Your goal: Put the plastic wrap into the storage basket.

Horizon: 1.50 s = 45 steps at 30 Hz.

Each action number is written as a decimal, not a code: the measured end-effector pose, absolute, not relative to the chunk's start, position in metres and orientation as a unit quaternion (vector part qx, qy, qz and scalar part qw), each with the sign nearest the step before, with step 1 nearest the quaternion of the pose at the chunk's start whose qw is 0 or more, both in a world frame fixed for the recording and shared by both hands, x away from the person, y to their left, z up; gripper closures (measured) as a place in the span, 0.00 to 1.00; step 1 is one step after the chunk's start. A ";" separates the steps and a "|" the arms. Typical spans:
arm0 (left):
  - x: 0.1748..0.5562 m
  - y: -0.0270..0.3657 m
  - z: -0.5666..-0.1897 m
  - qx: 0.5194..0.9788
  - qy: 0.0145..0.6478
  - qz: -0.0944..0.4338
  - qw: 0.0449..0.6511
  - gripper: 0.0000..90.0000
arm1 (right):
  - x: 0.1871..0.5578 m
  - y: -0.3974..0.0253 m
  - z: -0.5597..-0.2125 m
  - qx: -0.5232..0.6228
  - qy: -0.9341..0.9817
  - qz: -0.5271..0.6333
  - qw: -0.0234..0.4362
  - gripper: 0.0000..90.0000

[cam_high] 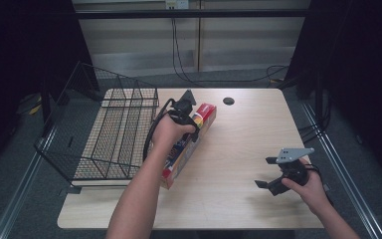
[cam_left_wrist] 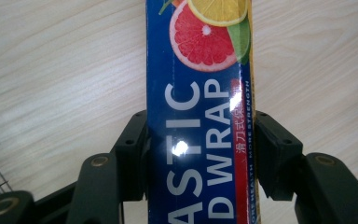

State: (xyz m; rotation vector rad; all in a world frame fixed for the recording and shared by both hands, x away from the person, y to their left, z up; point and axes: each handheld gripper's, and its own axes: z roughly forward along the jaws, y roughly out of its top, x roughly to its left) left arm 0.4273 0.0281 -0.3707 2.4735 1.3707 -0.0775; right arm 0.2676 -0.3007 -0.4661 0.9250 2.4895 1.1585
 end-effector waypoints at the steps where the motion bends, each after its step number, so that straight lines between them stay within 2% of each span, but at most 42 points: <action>1: 0.427 0.029 -0.369 0.862 0.482 -0.027 0.157 0.51 | 0.267 -0.300 -0.466 0.318 0.853 0.396 0.122 0.04; 45: 0.425 0.090 -0.292 0.835 0.528 -0.012 0.152 0.51 | 0.266 -0.298 -0.466 0.313 0.855 0.397 0.119 0.04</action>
